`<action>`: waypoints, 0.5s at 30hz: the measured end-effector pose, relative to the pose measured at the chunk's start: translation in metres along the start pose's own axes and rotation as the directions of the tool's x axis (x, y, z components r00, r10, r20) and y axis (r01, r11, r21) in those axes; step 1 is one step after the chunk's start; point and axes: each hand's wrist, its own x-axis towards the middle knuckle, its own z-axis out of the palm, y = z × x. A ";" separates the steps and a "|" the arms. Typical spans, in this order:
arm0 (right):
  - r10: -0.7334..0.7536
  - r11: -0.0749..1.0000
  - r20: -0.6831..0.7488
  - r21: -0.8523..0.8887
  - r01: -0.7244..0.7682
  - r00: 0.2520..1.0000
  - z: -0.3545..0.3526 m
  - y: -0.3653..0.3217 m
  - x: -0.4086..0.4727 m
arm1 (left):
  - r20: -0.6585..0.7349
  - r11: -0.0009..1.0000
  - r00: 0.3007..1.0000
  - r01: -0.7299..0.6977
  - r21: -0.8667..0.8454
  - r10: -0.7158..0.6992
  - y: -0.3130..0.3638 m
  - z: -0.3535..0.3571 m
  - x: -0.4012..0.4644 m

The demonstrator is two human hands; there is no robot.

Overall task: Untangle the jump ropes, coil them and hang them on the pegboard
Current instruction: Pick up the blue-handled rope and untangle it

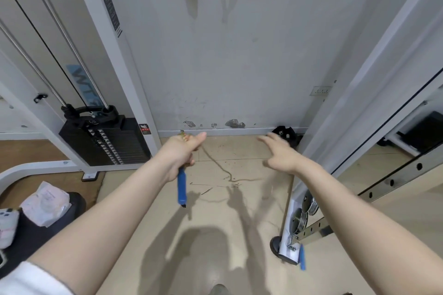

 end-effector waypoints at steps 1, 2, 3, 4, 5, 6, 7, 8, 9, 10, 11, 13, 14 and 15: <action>-0.171 0.955 0.078 0.258 0.146 0.982 0.002 -0.011 -0.004 | 0.098 0.997 0.995 0.017 -0.072 -0.009 0.008 0.007 -0.008; -0.322 0.849 0.164 0.485 0.209 0.932 0.007 -0.022 -0.007 | 0.187 0.989 0.982 0.041 -0.140 -0.014 0.014 0.014 -0.015; -0.434 0.751 0.211 0.621 0.222 0.876 0.011 -0.032 -0.009 | 0.250 0.978 0.968 0.064 -0.200 -0.012 0.020 0.019 -0.021; -0.479 0.703 0.226 0.677 0.217 0.848 0.015 -0.039 -0.009 | 0.300 0.962 0.954 0.083 -0.260 -0.001 0.024 0.023 -0.025; -0.498 0.681 0.221 0.698 0.221 0.838 0.017 -0.045 -0.010 | 0.344 0.938 0.939 0.104 -0.331 0.017 0.028 0.024 -0.028; -0.492 0.683 0.197 0.692 0.235 0.848 0.019 -0.049 -0.010 | 0.383 0.907 0.923 0.127 -0.403 0.041 0.029 0.024 -0.029; -0.482 0.669 0.165 0.704 0.240 0.860 0.017 -0.052 -0.012 | 0.417 0.869 0.907 0.156 -0.470 0.063 0.031 0.020 -0.030; -0.445 0.654 0.099 0.715 0.247 0.890 0.014 -0.051 -0.013 | 0.449 0.826 0.890 0.190 -0.530 0.084 0.029 0.015 -0.027; -0.396 0.619 0.020 0.745 0.251 0.918 0.011 -0.049 -0.016 | 0.481 0.784 0.871 0.229 -0.577 0.100 0.029 0.010 -0.026; -0.331 0.543 -0.071 0.801 0.252 0.941 0.005 -0.047 -0.018 | 0.511 0.759 0.853 0.264 -0.596 0.105 0.026 0.004 -0.023; -0.272 0.431 -0.154 0.863 0.263 0.950 -0.003 -0.046 -0.020 | 0.552 0.758 0.828 0.298 -0.581 0.097 0.024 0.000 -0.023; -0.187 0.156 -0.282 0.937 0.312 0.941 -0.019 -0.048 -0.018 | 0.651 0.822 0.759 0.351 -0.447 0.030 0.019 -0.003 -0.023; -0.149 0.105 -0.318 0.936 0.335 0.936 -0.025 -0.051 -0.015 | 0.723 0.855 0.691 0.381 -0.353 -0.009 0.015 -0.002 -0.023; -0.111 0.137 -0.337 0.927 0.350 0.935 -0.028 -0.057 -0.012 | 0.805 0.875 0.592 0.407 -0.264 -0.033 0.013 0.000 -0.024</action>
